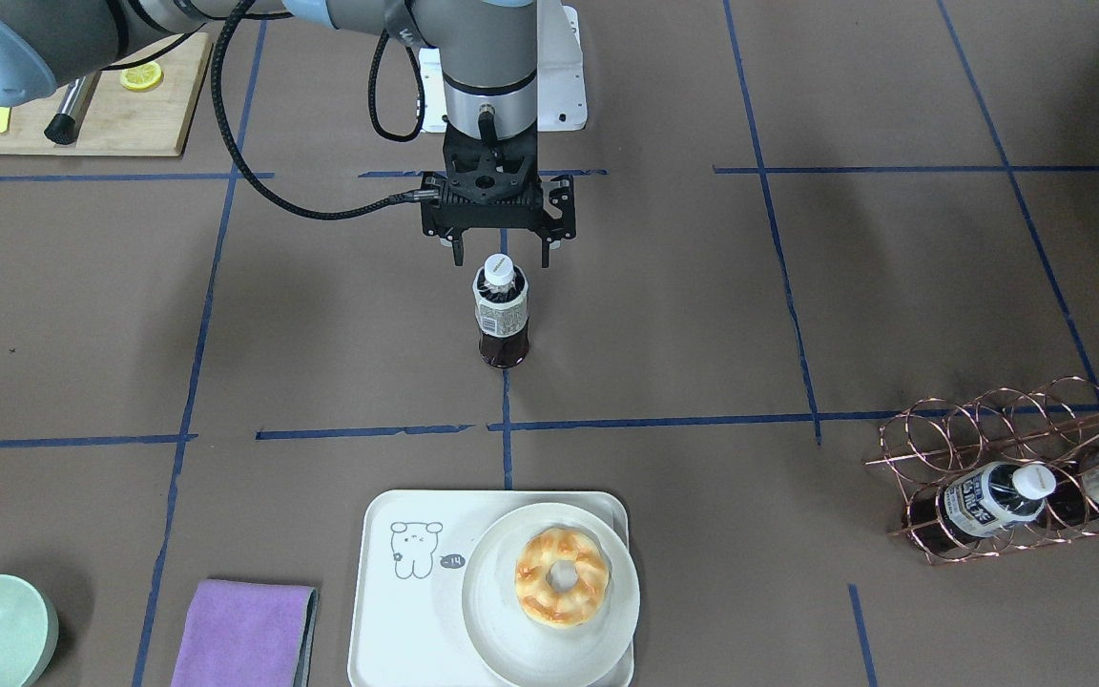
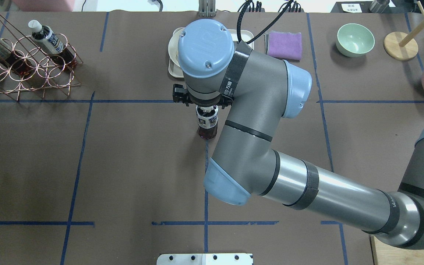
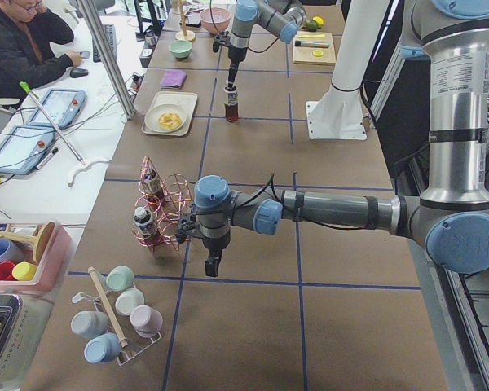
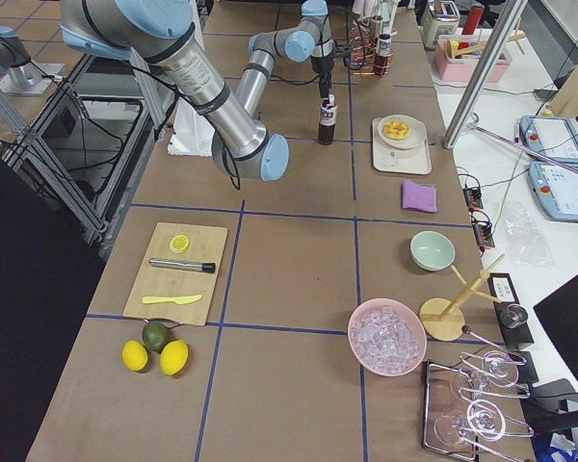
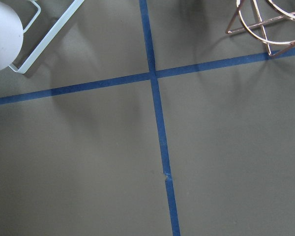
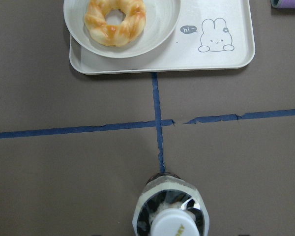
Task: Place tea on tray
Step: 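Lift the bottle with the right gripper and move it onto the white tray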
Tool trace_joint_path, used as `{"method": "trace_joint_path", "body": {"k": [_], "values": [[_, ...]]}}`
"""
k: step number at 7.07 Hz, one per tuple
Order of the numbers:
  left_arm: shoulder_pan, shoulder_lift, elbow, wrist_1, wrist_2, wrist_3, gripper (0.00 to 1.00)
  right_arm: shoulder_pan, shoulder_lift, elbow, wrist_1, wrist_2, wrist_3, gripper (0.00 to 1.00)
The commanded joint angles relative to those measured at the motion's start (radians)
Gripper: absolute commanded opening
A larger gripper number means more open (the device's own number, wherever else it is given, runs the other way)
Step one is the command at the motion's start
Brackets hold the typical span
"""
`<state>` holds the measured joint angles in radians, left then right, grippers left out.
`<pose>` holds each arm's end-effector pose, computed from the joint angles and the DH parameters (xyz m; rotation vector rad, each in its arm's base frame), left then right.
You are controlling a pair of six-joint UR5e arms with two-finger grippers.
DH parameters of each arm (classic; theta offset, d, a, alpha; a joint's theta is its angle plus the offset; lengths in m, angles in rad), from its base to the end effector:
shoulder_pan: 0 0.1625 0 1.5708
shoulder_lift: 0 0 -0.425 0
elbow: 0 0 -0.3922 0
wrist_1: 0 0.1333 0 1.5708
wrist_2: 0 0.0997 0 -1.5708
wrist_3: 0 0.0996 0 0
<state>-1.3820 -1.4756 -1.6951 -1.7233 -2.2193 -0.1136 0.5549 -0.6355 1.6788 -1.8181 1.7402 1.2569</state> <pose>0.0152 -0.4695 0.6342 0.0758 0.6661 0.1313 -0.5160 -0.4569 0.0733 0.1889 -0.7885 0.1603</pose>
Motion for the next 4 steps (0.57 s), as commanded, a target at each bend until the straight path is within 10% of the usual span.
{"method": "trace_joint_path", "body": {"k": [1, 4], "values": [[0.000, -0.002, 0.000, -0.001, 0.000, 0.000, 1.00, 0.006, 0.000, -0.007, 0.000, -0.008, -0.013, 0.85], [0.000, -0.008, -0.001, -0.002, 0.001, -0.001, 1.00, 0.007, 0.000, -0.054, 0.052, -0.008, -0.013, 0.71]]}}
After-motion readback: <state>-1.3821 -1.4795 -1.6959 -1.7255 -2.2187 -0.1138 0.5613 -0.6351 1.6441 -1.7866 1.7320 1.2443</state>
